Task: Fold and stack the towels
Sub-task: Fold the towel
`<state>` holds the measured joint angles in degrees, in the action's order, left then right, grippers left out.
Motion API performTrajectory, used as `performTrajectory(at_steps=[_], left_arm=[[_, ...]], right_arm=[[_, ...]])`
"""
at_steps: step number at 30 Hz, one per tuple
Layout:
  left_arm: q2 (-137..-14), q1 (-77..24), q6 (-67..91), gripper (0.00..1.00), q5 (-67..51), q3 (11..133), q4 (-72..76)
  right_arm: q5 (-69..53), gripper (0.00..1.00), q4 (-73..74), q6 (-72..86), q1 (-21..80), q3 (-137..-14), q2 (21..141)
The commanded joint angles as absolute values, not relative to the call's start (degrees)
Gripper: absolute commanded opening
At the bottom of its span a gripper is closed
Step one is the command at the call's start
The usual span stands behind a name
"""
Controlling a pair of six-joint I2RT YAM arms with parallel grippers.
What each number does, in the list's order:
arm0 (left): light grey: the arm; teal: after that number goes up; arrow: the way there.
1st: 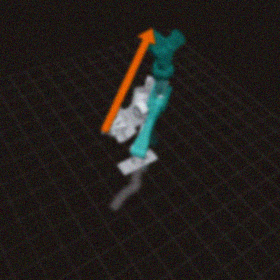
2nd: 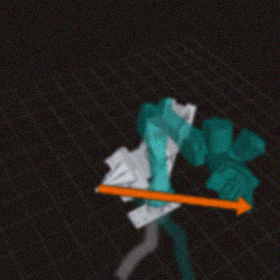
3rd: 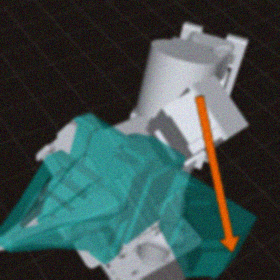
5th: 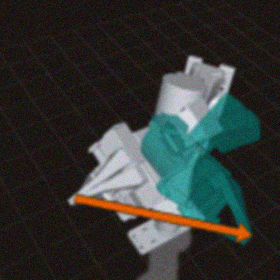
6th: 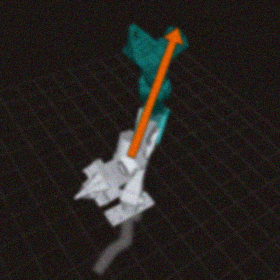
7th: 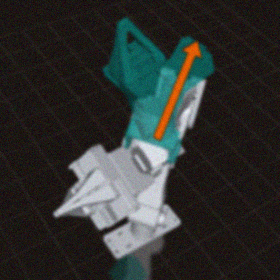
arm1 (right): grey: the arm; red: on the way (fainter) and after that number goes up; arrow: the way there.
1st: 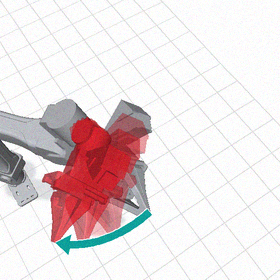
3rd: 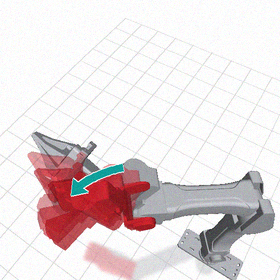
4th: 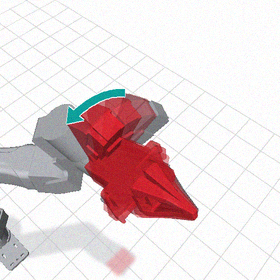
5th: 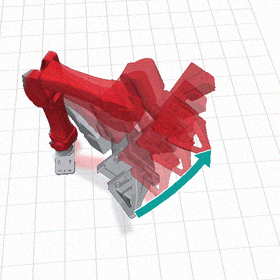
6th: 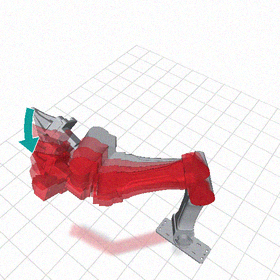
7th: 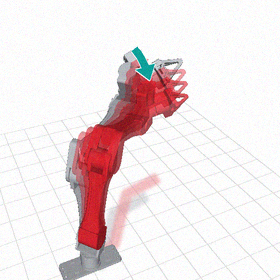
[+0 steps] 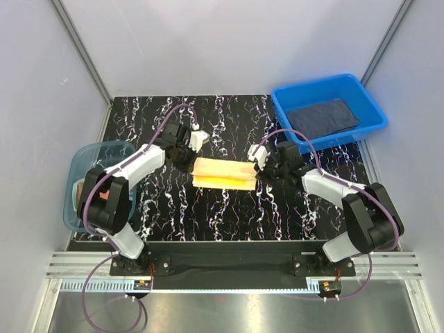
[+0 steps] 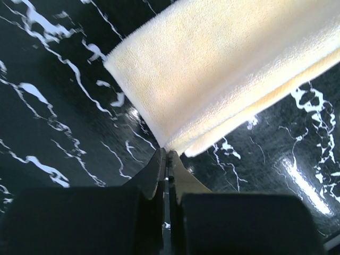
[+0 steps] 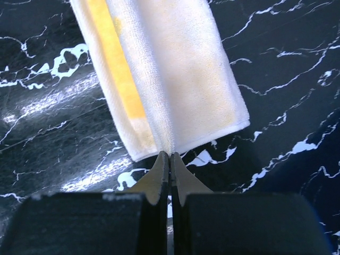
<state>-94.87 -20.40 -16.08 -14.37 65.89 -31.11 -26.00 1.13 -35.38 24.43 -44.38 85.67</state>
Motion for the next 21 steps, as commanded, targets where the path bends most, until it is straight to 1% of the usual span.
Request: performTrajectory(at_steps=[1,4,5,6,7,9,10,11,12,14,16,17,18,19,20,21], left_arm=[[-90.71,-21.53,-14.5,0.0,-12.57,64.25,-28.83],[-89.74,-21.71,-13.54,0.0,-13.79,63.2,-29.62],[-89.13,-21.8,-13.19,0.01,-13.89,62.76,-29.62],[-88.95,-22.06,-12.84,0.04,-14.23,61.8,-29.71],[-88.68,-22.58,-12.48,0.12,-13.98,61.53,-30.49],[-87.99,-23.2,-12.48,0.26,-13.36,61.52,-32.16],[-87.54,-23.46,-12.31,0.3,-12.66,61.18,-33.04],[-86.76,-23.55,-11.96,0.33,-11.79,61.0,-33.05],[-85.53,-23.47,-11.17,0.41,-10.21,60.82,-33.05],[-84.56,-23.55,-10.2,0.43,-8.1,61.52,-33.31],[-83.94,-24.08,-7.57,0.42,-7.21,62.75,-32.7],[-83.67,-24.26,-5.99,0.42,-6.86,63.28,-31.74],[-83.67,-24.78,-3.37,0.42,-8.07,63.37,-30.77],[-83.41,-25.05,-1.95,0.42,-9.04,63.11,-27.98],[-83.32,-25.14,-0.63,0.42,-9.92,61.97,-26.38],[-83.41,-25.22,2.6,0.42,-11.24,61.27,-24.89]], right_arm=[[-23.82,0.0,2.45,-33.4,25.14,-43.95,83.76],[-23.82,0.0,3.42,-32.87,25.57,-43.42,83.41],[-23.99,0.01,3.6,-32.7,25.66,-42.9,83.15],[-24.17,0.03,3.78,-32.52,25.75,-42.72,82.54],[-24.08,0.14,4.04,-32.26,25.93,-42.45,82.09],[-24.08,0.25,5.01,-31.47,26.37,-42.71,81.22],[-24.17,0.35,6.14,-30.94,26.45,-43.06,80.86],[-24.34,0.38,6.67,-30.24,26.63,-43.85,80.51],[-24.61,0.4,7.2,-28.41,26.63,-44.55,79.64],[-25.84,0.44,7.82,-24.98,26.54,-46.31,78.58],[-27.06,0.48,7.39,-19.53,26.63,-47.28,77.43],[-26.81,0.5,7.03,-14.47,26.54,-48.42,77.52],[-26.11,0.51,7.21,-11.54,26.54,-49.47,78.74],[-23.15,0.5,7.99,-9.08,26.63,-50.96,79.97],[-20.68,0.44,8.96,-2.96,26.63,-54.8,81.46],[-18.83,0.41,12.53,-0.38,26.63,-57.11,85.13]])
